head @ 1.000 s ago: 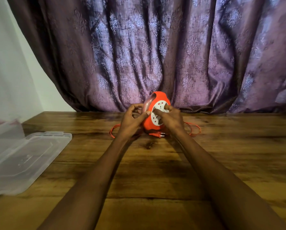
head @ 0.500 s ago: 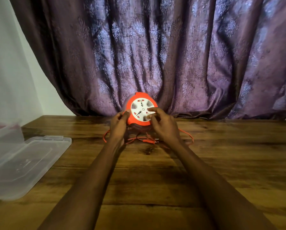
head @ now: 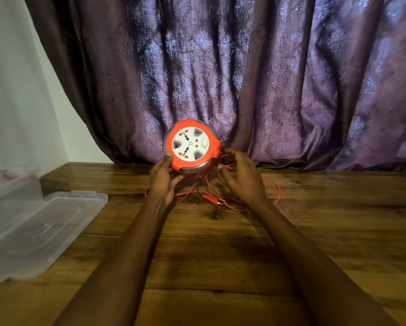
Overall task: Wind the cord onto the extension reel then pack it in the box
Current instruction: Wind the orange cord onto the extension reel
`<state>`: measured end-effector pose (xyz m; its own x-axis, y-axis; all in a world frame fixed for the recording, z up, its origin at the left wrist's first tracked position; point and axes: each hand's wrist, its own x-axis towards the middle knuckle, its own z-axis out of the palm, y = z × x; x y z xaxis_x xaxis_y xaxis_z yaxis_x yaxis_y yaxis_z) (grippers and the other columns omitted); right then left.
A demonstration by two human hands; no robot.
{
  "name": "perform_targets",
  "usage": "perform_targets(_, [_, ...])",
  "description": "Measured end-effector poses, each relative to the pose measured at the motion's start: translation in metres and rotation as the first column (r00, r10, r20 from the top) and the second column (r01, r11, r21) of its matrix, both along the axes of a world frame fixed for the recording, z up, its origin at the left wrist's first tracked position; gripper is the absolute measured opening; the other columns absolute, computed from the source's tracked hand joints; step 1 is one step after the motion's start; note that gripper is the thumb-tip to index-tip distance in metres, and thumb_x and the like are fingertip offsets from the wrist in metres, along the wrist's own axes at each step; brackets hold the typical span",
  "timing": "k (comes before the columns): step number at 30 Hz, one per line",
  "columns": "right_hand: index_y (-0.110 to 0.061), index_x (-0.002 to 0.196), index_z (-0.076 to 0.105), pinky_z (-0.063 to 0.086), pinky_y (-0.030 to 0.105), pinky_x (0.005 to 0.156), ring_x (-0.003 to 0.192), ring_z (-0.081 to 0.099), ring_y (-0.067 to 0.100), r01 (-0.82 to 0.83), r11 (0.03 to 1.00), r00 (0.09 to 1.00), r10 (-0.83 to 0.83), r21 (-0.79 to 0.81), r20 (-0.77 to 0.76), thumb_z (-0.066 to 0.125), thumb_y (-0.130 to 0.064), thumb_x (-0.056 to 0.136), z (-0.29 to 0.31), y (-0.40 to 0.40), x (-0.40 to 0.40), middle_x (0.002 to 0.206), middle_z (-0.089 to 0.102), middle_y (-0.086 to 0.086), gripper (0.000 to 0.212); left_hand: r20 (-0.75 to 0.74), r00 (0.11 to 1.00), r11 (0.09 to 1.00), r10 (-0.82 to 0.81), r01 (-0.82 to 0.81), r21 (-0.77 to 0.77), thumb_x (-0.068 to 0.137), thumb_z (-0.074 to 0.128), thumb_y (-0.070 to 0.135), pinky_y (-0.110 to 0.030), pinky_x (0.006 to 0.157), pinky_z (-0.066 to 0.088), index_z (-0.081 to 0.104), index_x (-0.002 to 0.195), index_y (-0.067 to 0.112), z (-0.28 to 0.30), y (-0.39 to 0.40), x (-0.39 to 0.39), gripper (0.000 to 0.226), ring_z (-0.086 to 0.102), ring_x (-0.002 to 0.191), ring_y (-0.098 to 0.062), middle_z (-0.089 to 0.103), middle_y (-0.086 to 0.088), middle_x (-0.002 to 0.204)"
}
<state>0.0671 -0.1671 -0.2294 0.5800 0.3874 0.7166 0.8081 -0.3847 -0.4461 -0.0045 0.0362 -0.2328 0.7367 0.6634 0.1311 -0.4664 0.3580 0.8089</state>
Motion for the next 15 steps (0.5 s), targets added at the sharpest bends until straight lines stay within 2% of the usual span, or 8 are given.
perform_targets(3, [-0.023,0.141,0.046,0.043,0.045,0.102,0.123,0.052,0.030,0.130,0.986,0.990,-0.135,-0.102,-0.043,0.064,-0.062,0.084,-0.001,0.004,-0.002,0.136,0.058,0.005,0.071,0.024,0.999,0.999,-0.033,0.034,-0.031,0.097,0.058,0.026,-0.035,0.060,0.061,0.066,0.107,0.012,0.001,0.000,-0.002,0.019,0.074,0.076,-0.012,0.078,-0.001,0.080])
perform_targets(6, [-0.031,0.144,0.038,0.042,0.046,0.104,0.126,0.051,0.029,0.188,0.978,0.965,-0.200,-0.086,-0.168,0.052,-0.090,0.063,0.001,0.013,-0.011,0.141,0.056,0.001,0.101,0.039,0.996,0.993,-0.085,0.088,-0.073,0.098,0.056,0.026,-0.035,0.059,0.061,0.064,0.110,0.011,-0.001,-0.004,-0.001,0.020,0.073,0.086,-0.015,0.077,-0.005,0.093])
perform_targets(8, [-0.030,0.144,0.038,0.042,0.047,0.104,0.127,0.050,0.030,0.202,0.977,0.955,-0.212,-0.068,-0.208,0.050,-0.094,0.058,0.001,0.020,-0.014,0.142,0.056,0.002,0.108,0.047,0.991,0.988,-0.121,0.125,-0.088,0.099,0.054,0.025,-0.036,0.059,0.061,0.062,0.115,0.010,0.001,-0.008,0.000,0.024,0.070,0.092,-0.017,0.072,-0.009,0.103])
perform_targets(11, [-0.025,0.144,0.041,0.045,0.042,0.102,0.125,0.051,0.029,0.178,0.984,0.963,-0.178,-0.020,-0.203,0.056,-0.088,0.063,0.002,0.025,-0.016,0.141,0.057,0.004,0.104,0.065,0.983,0.977,-0.171,0.178,-0.119,0.100,0.051,0.025,-0.043,0.070,0.063,0.055,0.129,0.006,0.004,-0.012,-0.001,0.035,0.066,0.100,-0.023,0.068,-0.013,0.112])
perform_targets(13, [-0.027,0.145,0.042,0.048,0.038,0.100,0.124,0.055,0.027,0.125,0.991,0.974,-0.114,0.046,-0.194,0.057,-0.084,0.064,0.002,0.024,-0.016,0.138,0.060,0.003,0.100,0.066,0.980,0.969,-0.190,0.198,-0.149,0.100,0.051,0.024,-0.045,0.078,0.059,0.051,0.135,0.003,0.003,-0.015,-0.002,0.041,0.064,0.107,-0.028,0.066,-0.017,0.117])
perform_targets(15, [-0.031,0.143,0.045,0.051,0.039,0.095,0.120,0.060,0.025,0.110,0.990,0.979,-0.092,0.090,-0.184,0.053,-0.084,0.067,0.002,0.021,-0.018,0.131,0.066,0.003,0.094,0.060,0.979,0.962,-0.196,0.204,-0.180,0.100,0.050,0.024,-0.044,0.079,0.059,0.048,0.138,0.001,0.003,-0.017,-0.004,0.044,0.060,0.115,-0.032,0.063,-0.020,0.124])
